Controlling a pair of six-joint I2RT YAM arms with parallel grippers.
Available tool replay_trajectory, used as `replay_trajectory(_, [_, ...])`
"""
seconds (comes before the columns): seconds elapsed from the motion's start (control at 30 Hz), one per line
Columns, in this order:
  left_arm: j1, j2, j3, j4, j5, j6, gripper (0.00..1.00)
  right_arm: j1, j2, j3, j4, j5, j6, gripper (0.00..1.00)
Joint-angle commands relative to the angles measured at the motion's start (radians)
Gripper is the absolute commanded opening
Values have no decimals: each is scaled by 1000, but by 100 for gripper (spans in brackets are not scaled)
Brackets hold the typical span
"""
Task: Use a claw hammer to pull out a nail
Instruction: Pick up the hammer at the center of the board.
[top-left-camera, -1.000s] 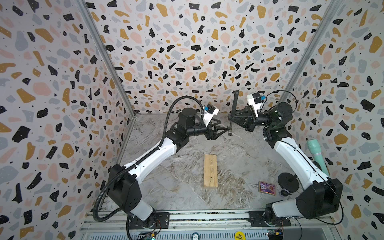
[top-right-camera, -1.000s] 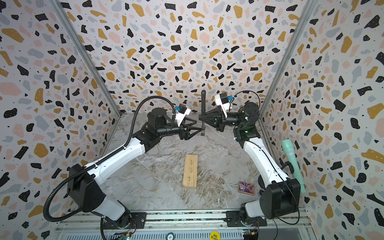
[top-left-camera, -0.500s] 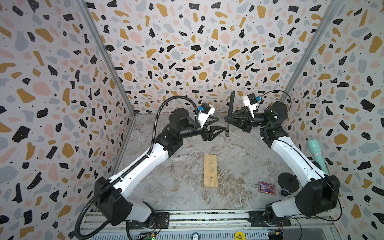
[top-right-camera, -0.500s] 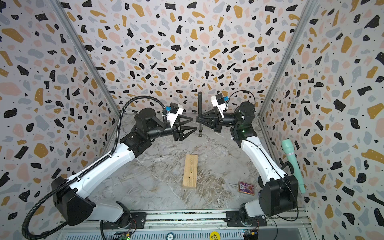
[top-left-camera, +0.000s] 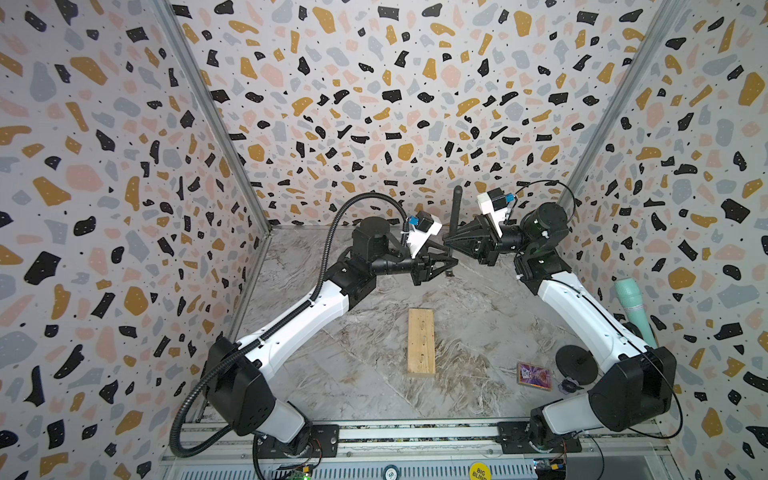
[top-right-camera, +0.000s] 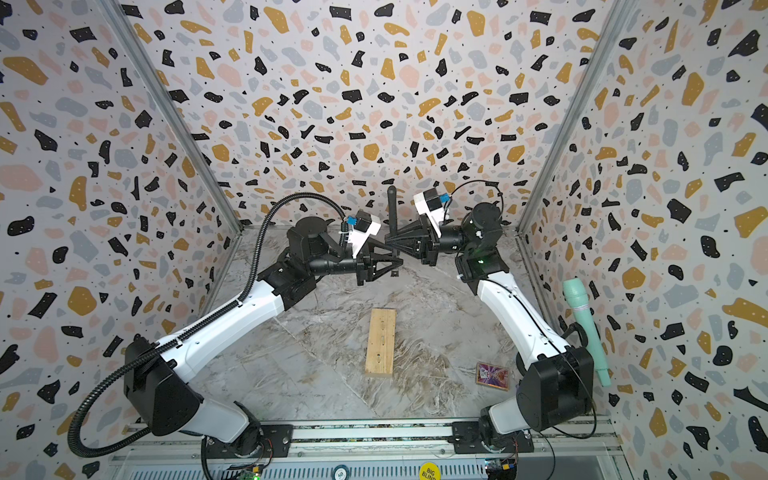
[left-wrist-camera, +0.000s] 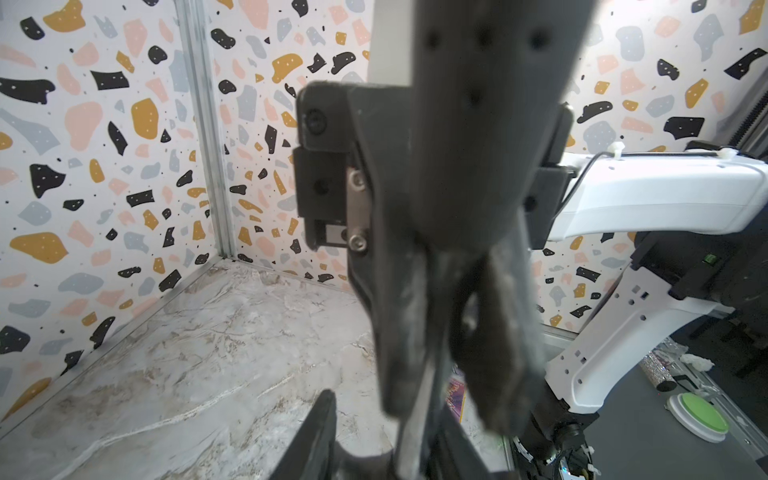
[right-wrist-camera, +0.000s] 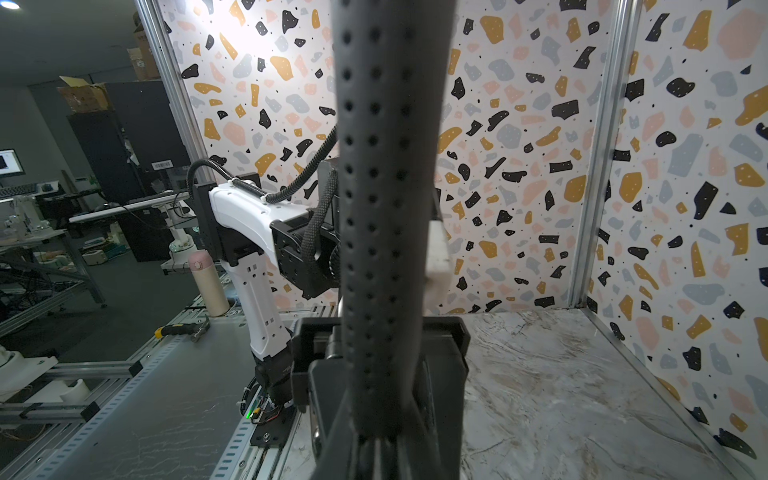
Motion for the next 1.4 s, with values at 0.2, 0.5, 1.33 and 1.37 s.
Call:
replay_trajectory(0.2, [-18, 3, 1, 69, -74, -13, 0, 9, -15, 30, 22, 72, -6, 0])
replay_trajectory(0.5, [-37, 19, -3, 55, -228, -13, 0, 52, -77, 3, -220, 494, -136, 33])
replay_trajectory(1.33, [-70, 58, 5, 32, -400, 11, 0, 200, -128, 23, -483, 1209, -188, 41])
replay_trajectory(1.37, [-69, 60, 4, 32, -404, 11, 0, 200, -133, 23, -491, 1226, -190, 41])
